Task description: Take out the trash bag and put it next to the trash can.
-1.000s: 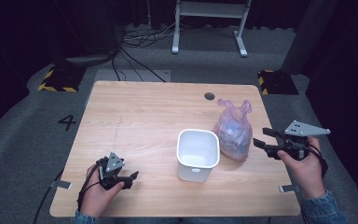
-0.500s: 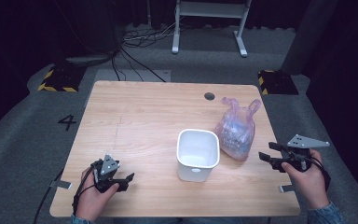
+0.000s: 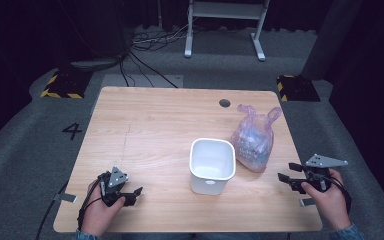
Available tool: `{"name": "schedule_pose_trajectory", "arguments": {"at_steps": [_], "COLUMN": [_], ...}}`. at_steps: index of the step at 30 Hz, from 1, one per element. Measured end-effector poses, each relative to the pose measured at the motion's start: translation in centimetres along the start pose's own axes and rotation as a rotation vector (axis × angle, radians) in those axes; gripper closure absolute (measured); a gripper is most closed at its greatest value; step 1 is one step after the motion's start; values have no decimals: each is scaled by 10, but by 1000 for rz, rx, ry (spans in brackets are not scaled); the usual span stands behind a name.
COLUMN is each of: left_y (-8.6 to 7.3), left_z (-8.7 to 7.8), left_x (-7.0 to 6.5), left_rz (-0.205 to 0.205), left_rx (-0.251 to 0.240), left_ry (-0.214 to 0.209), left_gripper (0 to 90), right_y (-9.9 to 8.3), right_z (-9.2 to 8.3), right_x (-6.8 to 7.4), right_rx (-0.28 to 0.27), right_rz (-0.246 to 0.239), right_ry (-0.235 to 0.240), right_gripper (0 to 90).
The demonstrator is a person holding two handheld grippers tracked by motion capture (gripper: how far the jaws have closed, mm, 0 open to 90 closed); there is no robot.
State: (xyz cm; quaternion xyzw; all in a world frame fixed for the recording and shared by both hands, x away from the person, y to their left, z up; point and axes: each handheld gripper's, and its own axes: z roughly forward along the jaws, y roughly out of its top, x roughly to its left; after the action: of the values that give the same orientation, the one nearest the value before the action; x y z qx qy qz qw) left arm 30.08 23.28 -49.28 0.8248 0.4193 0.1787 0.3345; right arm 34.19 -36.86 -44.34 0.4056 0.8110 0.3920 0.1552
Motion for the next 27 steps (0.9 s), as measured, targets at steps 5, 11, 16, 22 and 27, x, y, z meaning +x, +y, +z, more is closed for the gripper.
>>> {"name": "schedule_pose_trajectory", "arguments": {"at_steps": [5,11,16,22,27], "left_y": [-1,-3,-3,-4,-4], "left_z": [1,2,4,4,5], "left_x": [1,2,1,2,2], "left_rz": [-2,-10,-17,-16,-18], "left_rx": [12,26,34,44,42], "left_ry": [0,-1,-4,-5,-7], "left_gripper": [235,225,214,209,201], "right_y": [-8,-18,-26,-36,-42], "right_z": [4,11,16,23,27], "right_x": [-1,1,3,6,9], "right_rx": [10,39,51,77,94], "right_rz": [12,16,17,6,-3], "right_ry": [-2,-3,1,-2,-6], "right_gripper": [317,310,296,281,257]}}
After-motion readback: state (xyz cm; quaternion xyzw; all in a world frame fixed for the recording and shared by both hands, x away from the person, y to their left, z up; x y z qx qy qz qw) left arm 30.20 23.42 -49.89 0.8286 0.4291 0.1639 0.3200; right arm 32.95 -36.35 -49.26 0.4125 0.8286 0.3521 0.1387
